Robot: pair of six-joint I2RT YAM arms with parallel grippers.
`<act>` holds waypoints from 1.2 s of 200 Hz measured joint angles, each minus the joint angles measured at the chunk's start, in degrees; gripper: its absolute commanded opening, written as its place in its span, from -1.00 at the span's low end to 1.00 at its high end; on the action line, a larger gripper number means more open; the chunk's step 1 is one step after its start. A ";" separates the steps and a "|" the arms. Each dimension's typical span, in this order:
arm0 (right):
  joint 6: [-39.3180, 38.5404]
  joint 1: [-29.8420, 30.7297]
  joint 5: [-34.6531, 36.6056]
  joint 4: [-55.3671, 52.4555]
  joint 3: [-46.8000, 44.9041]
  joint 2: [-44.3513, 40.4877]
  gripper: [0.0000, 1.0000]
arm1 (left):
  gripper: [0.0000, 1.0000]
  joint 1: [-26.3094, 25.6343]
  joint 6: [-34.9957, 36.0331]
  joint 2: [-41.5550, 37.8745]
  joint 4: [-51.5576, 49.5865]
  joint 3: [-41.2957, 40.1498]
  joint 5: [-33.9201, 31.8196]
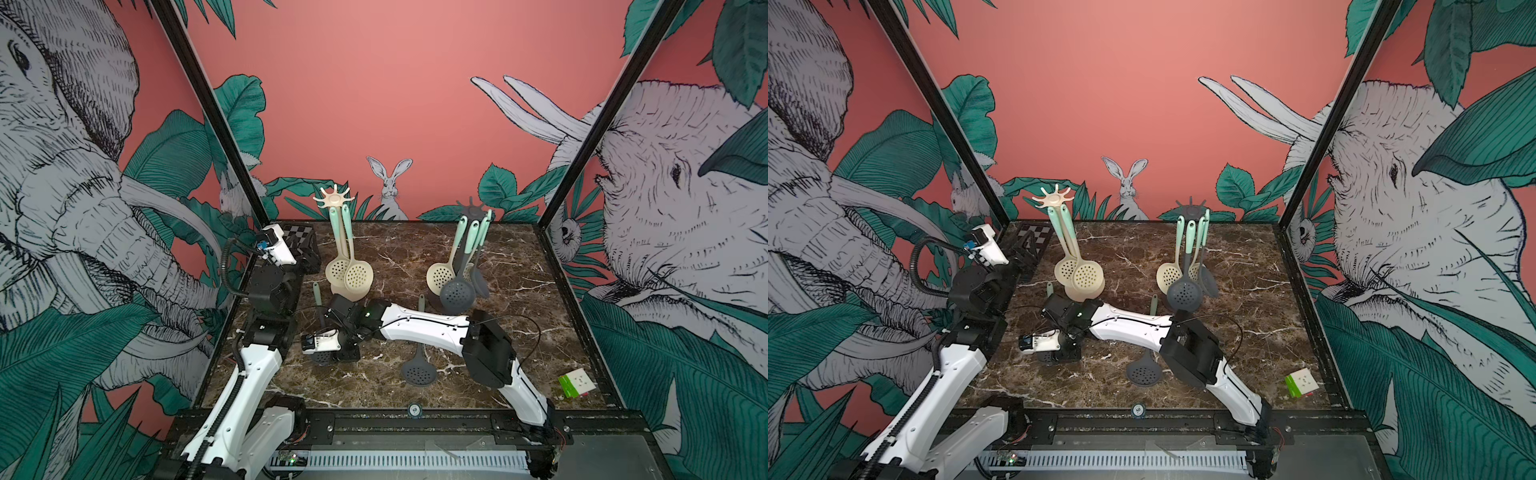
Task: Hang the skimmer on the kitchen utensil rack
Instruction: Pick up the skimmer from the center of the board.
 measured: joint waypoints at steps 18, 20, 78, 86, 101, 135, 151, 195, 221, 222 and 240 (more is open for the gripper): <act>-0.17 0.20 0.02 -0.66 0.85 0.61 -0.17 | 0.11 0.02 0.00 -0.04 0.00 -0.07 0.00; -0.17 0.22 0.02 -0.68 0.94 0.72 -0.17 | 0.11 0.02 0.00 -0.04 0.00 -0.07 0.00; -1.18 1.01 1.75 -2.05 3.04 3.50 -0.25 | 0.11 0.39 0.00 -0.04 -0.02 -0.07 0.02; -1.31 1.03 1.90 -2.19 3.19 3.69 -0.27 | 0.11 0.39 0.00 -0.04 -0.02 -0.07 0.02; -1.44 1.05 2.38 -2.29 3.37 3.87 -0.32 | 0.11 0.42 0.00 -0.04 -0.02 -0.07 0.02; -1.51 1.07 3.06 -2.47 3.69 3.87 -0.50 | 0.10 0.68 0.00 -0.04 -0.02 -0.07 0.00; -1.60 1.16 3.23 -2.78 3.69 3.87 -0.60 | 0.09 0.72 -0.11 -0.04 0.00 -0.07 -0.02; -2.69 1.40 3.06 -3.26 3.72 3.87 -0.95 | 0.09 0.79 -0.42 -0.48 0.00 -0.07 -0.13; -2.99 1.40 2.99 -3.37 3.89 3.89 -1.00 | 0.09 1.05 -0.48 -0.98 0.00 -0.09 -0.17; -3.02 1.40 2.99 -3.37 3.89 3.89 -1.00 | 0.09 1.05 -0.50 -1.01 0.00 -0.09 -0.17; -3.23 1.40 2.97 -3.39 3.89 3.89 -1.00 | 0.09 1.05 -0.79 -1.27 -0.02 -0.17 -0.17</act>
